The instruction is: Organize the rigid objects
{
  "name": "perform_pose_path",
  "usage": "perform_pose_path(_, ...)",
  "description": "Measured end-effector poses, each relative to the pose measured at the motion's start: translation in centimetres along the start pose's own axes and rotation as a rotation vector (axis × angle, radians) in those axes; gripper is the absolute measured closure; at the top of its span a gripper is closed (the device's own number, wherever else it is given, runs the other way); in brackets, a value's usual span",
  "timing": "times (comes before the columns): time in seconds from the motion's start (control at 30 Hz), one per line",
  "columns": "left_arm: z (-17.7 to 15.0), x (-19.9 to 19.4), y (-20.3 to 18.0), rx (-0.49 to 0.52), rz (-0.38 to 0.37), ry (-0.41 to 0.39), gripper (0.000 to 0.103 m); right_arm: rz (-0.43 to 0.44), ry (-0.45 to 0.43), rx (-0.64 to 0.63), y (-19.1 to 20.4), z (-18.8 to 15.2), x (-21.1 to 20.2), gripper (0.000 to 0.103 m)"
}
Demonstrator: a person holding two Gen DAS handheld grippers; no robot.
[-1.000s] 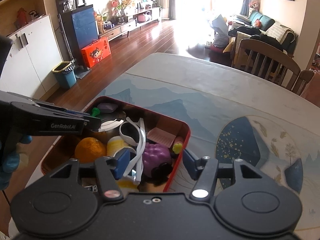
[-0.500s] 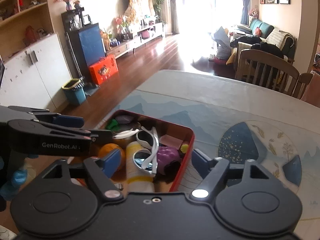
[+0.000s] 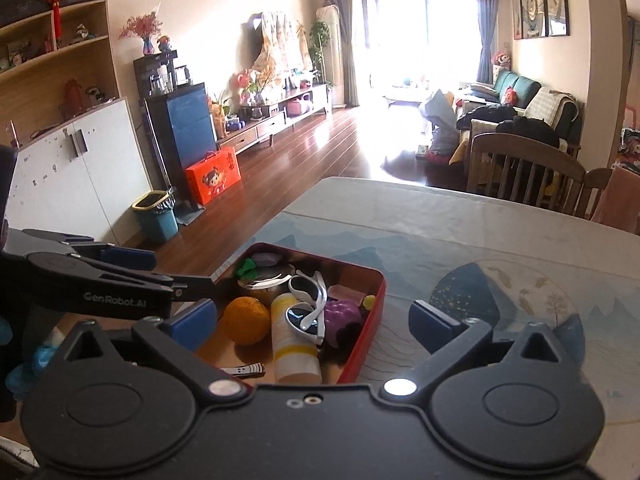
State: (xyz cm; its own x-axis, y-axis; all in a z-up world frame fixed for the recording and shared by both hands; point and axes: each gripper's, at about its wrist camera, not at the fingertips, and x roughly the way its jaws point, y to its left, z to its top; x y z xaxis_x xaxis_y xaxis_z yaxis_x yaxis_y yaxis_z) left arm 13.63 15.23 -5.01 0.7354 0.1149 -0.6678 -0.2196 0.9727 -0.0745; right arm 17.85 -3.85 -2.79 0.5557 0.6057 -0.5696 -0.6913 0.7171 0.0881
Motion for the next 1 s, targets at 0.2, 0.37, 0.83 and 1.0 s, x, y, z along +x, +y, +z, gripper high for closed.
perform_pose_path(0.2, -0.7, -1.5, -0.3, -0.003, -0.015, -0.011, 0.013, -0.014, -0.027, 0.015, 0.2, -0.8, -1.1, 0.0)
perform_pose_path(0.37, -1.2, -2.2, -0.7, 0.004, -0.025, -0.021, 0.002, -0.028, -0.049, 0.044, 0.0, -1.4, -2.2, 0.0)
perform_pose_path(0.83, -1.9, -3.6, -2.1, 0.039, -0.033, -0.013, 0.001, -0.075, -0.065, 0.095, -0.2, -2.6, -3.9, 0.0)
perform_pose_path(1.0, -2.0, -3.9, -2.6, 0.044, -0.033, -0.019, 0.001, -0.091, -0.065, 0.112, -0.5, -2.9, -4.2, 0.0)
